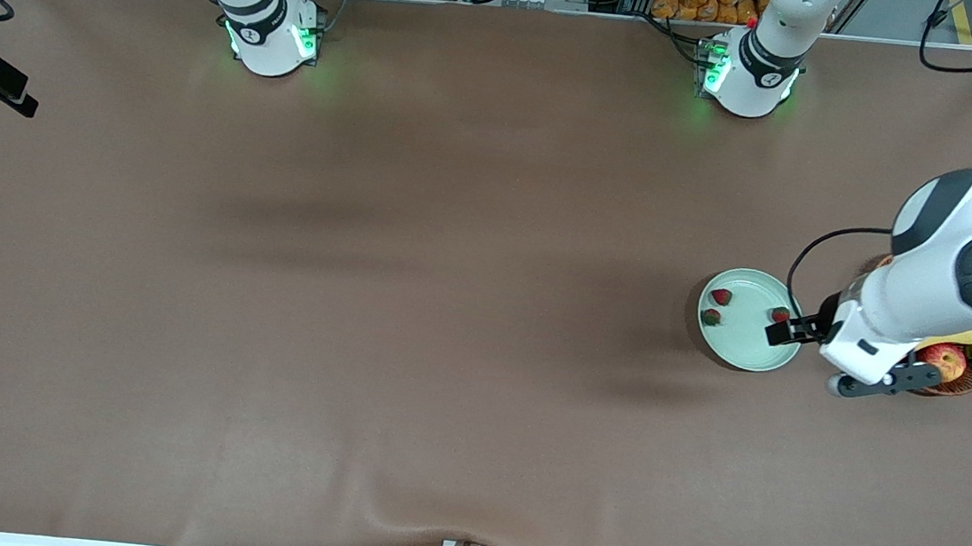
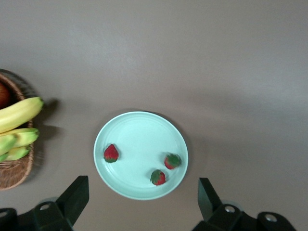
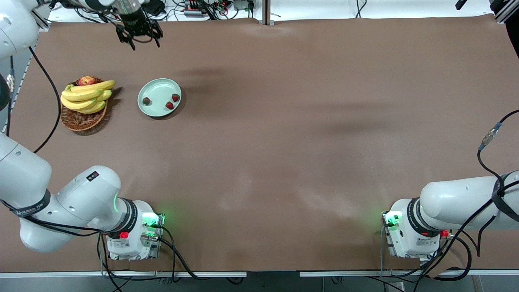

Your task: Collect all strawberries into plate

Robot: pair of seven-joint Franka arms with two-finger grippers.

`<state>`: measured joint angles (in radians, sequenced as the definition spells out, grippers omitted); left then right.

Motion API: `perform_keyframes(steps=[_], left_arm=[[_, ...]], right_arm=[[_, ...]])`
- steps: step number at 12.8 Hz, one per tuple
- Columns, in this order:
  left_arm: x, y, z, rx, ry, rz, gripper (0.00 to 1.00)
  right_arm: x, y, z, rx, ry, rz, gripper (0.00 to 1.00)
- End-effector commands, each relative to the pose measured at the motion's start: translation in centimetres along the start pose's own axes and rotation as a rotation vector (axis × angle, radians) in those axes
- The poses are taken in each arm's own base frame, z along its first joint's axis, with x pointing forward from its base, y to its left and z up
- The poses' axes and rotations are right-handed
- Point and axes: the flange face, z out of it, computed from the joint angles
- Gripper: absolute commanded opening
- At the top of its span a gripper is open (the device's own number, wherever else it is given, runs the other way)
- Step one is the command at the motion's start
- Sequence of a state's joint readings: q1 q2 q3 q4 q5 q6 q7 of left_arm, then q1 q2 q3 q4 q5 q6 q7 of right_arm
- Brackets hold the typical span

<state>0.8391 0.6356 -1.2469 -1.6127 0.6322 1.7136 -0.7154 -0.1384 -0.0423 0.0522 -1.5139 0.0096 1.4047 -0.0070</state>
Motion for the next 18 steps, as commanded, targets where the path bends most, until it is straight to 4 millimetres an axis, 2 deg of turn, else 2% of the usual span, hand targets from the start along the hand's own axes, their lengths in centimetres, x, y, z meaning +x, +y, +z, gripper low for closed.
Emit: perform_keyframes(steps=[1, 3, 6, 9, 13, 16, 18], left_arm=[[-1.5, 0.8, -6.8, -0.004, 0.007, 0.009, 1.00], [-3.5, 1.9, -11.1, -0.005, 0.019, 0.038, 1.00], [-6.1, 2.9, -15.3, 0.007, 0.042, 0.066, 1.00], [-7.6, 4.0, -16.9, 0.021, 0.073, 0.083, 1.00], [-7.8, 3.6, -19.0, -0.036, 0.070, 0.070, 1.00], [-7.4, 2.9, -19.1, -0.035, 0.062, 0.045, 1.00], [-7.8, 2.8, -19.5, -0.002, 0.059, 0.029, 1.00]], right_arm=[[0.2, 0.1, -0.4, 0.015, 0.001, 0.013, 1.00], [0.2, 0.1, -0.4, 0.015, 0.001, 0.013, 1.00], [0.2, 0.1, -0.4, 0.014, 0.001, 0.013, 1.00], [0.2, 0.1, -0.4, 0.015, 0.001, 0.015, 1.00], [0.2, 0.1, -0.4, 0.015, 0.003, 0.013, 1.00], [0.2, 0.1, -0.4, 0.015, 0.003, 0.013, 1.00], [0.3, 0.1, -0.4, 0.015, 0.001, 0.013, 1.00]])
